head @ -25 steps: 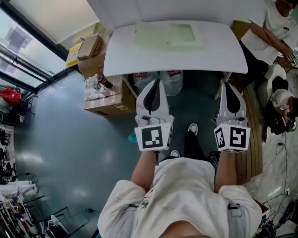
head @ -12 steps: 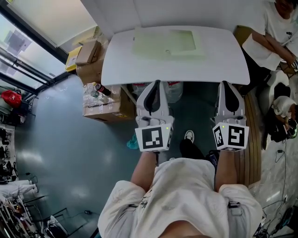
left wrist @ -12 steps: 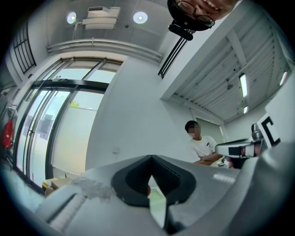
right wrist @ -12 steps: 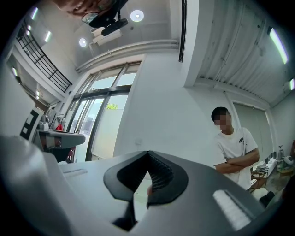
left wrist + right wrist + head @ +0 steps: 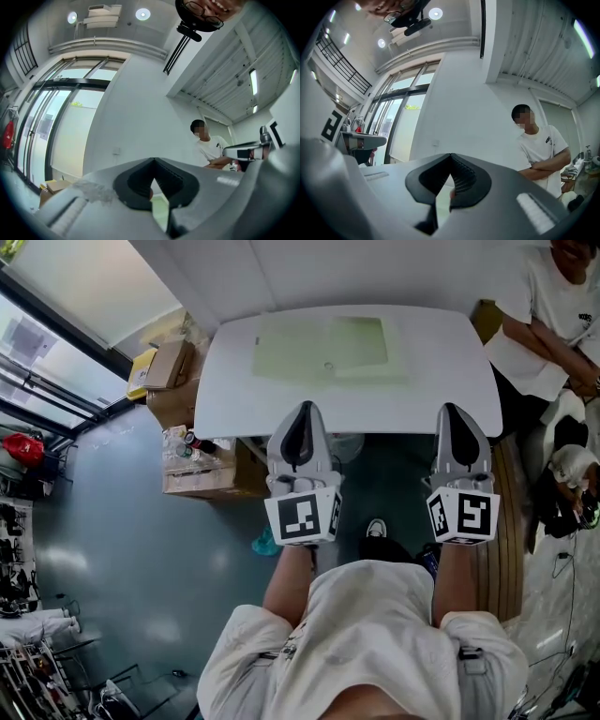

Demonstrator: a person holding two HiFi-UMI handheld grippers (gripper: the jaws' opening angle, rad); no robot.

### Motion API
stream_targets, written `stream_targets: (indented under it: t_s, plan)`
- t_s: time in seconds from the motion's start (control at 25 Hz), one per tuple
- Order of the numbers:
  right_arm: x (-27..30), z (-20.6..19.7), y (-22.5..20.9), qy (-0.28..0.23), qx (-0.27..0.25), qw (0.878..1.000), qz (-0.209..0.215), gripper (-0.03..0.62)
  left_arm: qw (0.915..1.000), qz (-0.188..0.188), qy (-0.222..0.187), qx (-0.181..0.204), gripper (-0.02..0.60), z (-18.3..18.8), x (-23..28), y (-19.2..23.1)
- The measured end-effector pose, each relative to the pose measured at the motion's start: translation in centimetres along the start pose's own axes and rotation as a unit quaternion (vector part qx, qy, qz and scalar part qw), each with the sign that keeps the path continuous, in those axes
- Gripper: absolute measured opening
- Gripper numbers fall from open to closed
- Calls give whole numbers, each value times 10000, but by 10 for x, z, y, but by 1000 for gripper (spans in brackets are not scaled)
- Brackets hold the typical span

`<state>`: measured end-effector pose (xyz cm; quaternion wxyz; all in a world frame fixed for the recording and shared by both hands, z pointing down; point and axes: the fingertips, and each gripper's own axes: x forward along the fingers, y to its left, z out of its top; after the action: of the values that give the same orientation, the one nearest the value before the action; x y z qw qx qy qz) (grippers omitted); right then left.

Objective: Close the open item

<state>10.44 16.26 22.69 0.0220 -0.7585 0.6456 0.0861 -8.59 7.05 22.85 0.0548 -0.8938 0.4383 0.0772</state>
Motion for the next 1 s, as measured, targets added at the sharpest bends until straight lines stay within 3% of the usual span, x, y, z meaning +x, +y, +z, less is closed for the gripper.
stream_targets:
  t_s: [0.52, 1.0]
  plan:
    - [81, -17, -77, 33, 251, 9997, 73, 2, 9997, 153, 169, -101, 2, -28, 101, -25]
    - [117, -40, -89, 155, 307, 9991, 237, 2, 9990, 268, 344, -101, 2, -52, 132, -27]
